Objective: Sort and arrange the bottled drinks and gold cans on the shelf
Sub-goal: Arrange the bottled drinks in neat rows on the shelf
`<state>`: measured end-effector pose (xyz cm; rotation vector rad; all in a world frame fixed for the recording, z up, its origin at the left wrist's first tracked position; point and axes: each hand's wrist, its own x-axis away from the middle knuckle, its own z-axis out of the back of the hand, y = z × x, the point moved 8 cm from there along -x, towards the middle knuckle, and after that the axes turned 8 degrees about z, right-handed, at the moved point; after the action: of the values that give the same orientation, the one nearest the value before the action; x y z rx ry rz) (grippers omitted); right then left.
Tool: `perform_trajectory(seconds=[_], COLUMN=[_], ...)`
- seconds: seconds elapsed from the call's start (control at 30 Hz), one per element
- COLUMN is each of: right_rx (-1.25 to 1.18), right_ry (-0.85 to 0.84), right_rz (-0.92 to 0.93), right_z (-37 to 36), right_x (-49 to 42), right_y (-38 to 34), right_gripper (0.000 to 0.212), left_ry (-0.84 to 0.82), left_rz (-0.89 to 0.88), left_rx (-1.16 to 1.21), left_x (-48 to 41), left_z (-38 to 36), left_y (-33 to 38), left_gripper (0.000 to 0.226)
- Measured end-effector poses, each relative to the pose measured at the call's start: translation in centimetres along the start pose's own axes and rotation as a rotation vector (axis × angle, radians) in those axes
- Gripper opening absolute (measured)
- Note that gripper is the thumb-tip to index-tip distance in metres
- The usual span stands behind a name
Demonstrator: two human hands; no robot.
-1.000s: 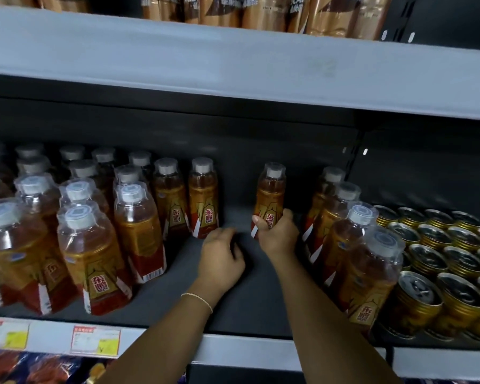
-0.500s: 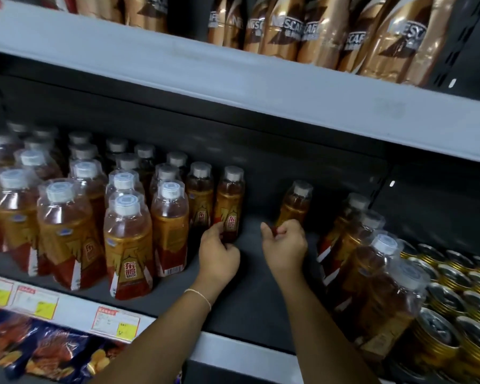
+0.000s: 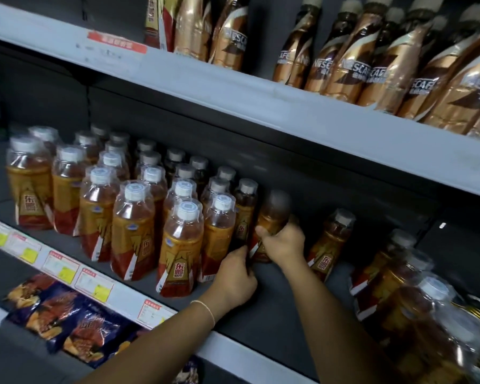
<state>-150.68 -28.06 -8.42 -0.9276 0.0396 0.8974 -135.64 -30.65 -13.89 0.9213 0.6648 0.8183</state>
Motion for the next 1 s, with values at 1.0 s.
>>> perform_trajectory(seconds=[1.0], right_rx=[-0.541], right_ry=[0.282], right_rz=[-0.221], right_z=[7.8], right_x=[11.6], right_y=[11.6], right_gripper=[0.033], left_ry=[-0.255], left_rz=[-0.31], left_rx=[-0.24], left_x=[-0.3], left_z=[-11.0], left_y=[5.5], left_gripper=[0.047])
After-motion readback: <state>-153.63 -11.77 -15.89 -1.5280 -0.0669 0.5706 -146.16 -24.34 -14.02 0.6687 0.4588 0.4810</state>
